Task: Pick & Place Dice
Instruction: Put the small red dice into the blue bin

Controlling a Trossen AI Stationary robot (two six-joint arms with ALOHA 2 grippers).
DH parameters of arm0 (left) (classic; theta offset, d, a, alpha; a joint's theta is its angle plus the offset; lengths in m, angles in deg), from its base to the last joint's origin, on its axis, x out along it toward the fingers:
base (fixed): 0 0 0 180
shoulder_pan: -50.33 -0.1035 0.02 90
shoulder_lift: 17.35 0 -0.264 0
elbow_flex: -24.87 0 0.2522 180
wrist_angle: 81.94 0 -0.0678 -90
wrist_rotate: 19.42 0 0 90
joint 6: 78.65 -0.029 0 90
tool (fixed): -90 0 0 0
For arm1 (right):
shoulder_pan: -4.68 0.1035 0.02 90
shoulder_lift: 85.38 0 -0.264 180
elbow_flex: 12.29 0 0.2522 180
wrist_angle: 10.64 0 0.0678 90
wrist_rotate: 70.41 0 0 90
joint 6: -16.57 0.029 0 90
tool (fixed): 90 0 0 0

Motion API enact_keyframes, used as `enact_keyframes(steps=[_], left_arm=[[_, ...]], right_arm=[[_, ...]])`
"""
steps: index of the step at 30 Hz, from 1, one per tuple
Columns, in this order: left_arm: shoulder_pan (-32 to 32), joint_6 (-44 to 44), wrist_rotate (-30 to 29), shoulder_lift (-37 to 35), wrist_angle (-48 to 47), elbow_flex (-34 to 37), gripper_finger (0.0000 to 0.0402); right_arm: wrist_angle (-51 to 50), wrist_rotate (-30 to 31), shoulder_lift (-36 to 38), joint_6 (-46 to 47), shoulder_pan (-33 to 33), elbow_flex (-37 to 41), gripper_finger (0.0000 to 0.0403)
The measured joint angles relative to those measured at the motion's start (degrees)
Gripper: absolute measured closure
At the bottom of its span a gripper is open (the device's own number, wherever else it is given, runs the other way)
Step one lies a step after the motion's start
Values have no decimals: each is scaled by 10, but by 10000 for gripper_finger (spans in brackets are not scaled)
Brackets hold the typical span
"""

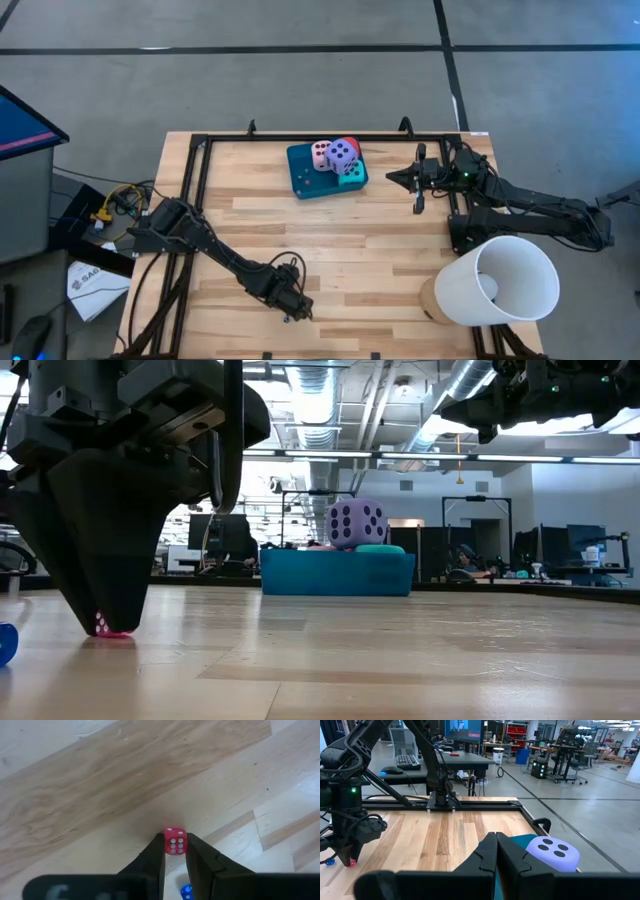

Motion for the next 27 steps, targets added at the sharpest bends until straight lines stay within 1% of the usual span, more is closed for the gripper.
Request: enact_keyframes(steps=[5, 8, 13, 19, 27], left_arm=[[-10, -28, 8, -13, -7, 1, 354], [-21, -58, 8, -33, -18, 1, 355], [-50, -118, -11, -62, -25, 1, 356], [-98, -215, -69, -99, -37, 0, 356], [-177, -383, -153, -159, -41, 0, 355]], right_arm=[[0, 0, 0, 0, 0, 0, 403], [0, 0, 0, 0, 0, 0, 403], [0, 0, 0, 0, 0, 0, 403], [1, 0, 0, 0, 0, 0, 403], [0, 0, 0, 0, 0, 0, 403]])
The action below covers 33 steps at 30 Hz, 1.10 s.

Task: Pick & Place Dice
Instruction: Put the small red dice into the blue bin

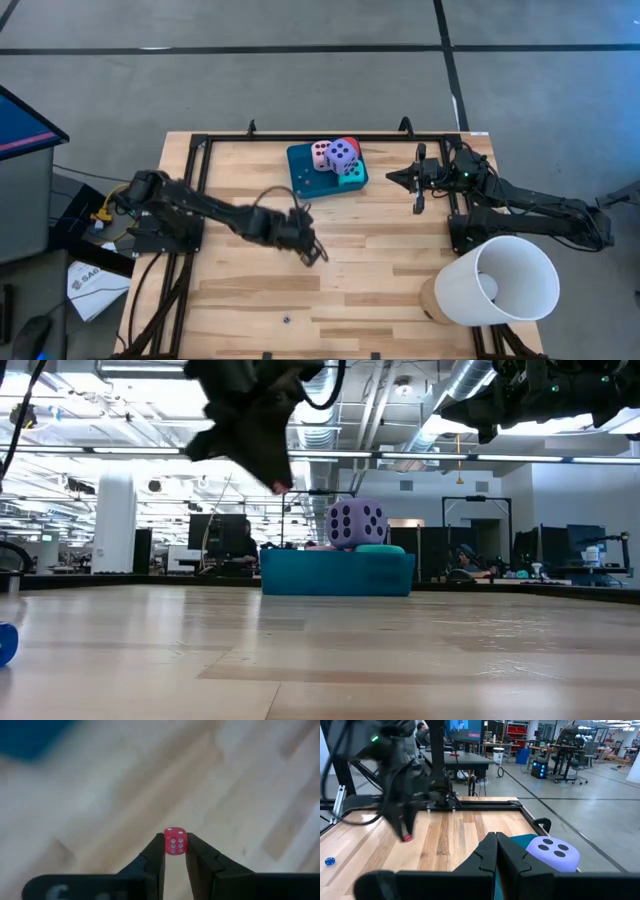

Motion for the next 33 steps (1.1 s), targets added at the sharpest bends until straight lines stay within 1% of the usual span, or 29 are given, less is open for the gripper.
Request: enact_keyframes(steps=[3, 5, 7, 11, 14, 18, 24, 30, 33], left_arm=[[-28, -58, -52, -18, 8, 0, 354], [-45, -100, -93, -30, 23, 0, 354], [-64, -139, -121, -42, 45, 0, 354], [-101, -197, -133, -46, 85, 0, 354], [-128, -225, -135, -43, 118, -1, 353], [-156, -230, -135, -31, 122, 1, 352], [-187, -208, -129, -30, 163, 78, 352], [-222, -198, -128, -30, 276, 153, 352], [-236, -198, -129, -30, 315, 172, 351]], right_arm=[[0, 0, 0, 0, 0, 0, 403], [0, 0, 0, 0, 0, 0, 403], [0, 0, 0, 0, 0, 0, 403], [0, 0, 0, 0, 0, 0, 403], [0, 0, 0, 0, 0, 0, 403], [0, 0, 0, 0, 0, 0, 403], [0, 0, 0, 0, 1, 0, 403], [1, 0, 0, 0, 1, 0, 403], [2, 0, 0, 0, 1, 0, 403]])
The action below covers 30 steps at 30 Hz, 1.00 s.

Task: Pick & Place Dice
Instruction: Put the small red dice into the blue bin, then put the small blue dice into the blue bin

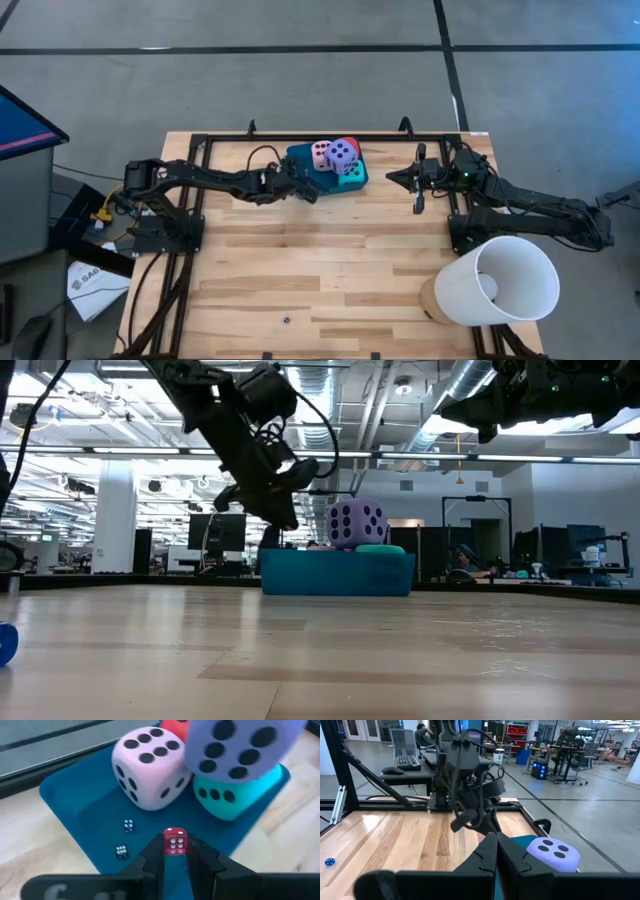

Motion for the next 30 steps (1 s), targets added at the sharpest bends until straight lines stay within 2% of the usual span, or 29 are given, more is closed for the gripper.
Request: enact_keyframes(steps=[6, 20, 28, 30], left_arm=[[-12, 1, 0, 0, 14, 17, 345], [-12, 7, 0, 0, 14, 18, 269], [-8, 7, 1, 0, 18, 18, 279], [-5, 6, 17, -7, 20, 18, 287]], right_arm=[[0, 0, 0, 0, 0, 0, 403], [0, 0, 0, -5, 0, 0, 403], [0, 0, 0, -5, 0, 0, 403], [0, 0, 0, -5, 0, 0, 403]])
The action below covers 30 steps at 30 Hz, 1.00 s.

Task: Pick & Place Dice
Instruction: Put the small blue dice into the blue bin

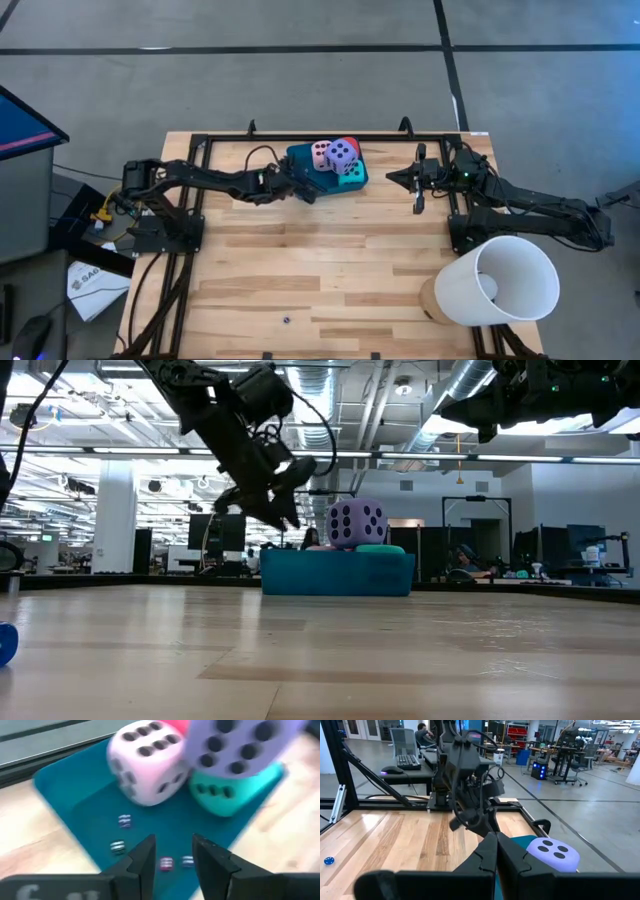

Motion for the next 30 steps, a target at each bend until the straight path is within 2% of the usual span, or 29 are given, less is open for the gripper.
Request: enact_keyframes(steps=[6, 10, 17, 22, 26, 30], left_arm=[[0, -4, 103, -43, 8, 0, 313], [8, -5, 138, -89, 6, 0, 326], [49, -2, 139, -183, -23, 0, 351], [94, 42, 138, -228, -45, -1, 373], [145, 58, 133, -231, -53, 0, 397], [197, 88, 101, -211, -46, 0, 400]], right_arm=[[0, 0, 0, 0, 0, 0, 403], [0, 0, 0, 0, 3, 0, 403], [1, 0, 0, 0, 5, 0, 403], [3, 1, 0, 0, 7, 0, 403], [4, 0, 0, 0, 10, 0, 403], [5, 0, 0, 0, 9, 0, 403]])
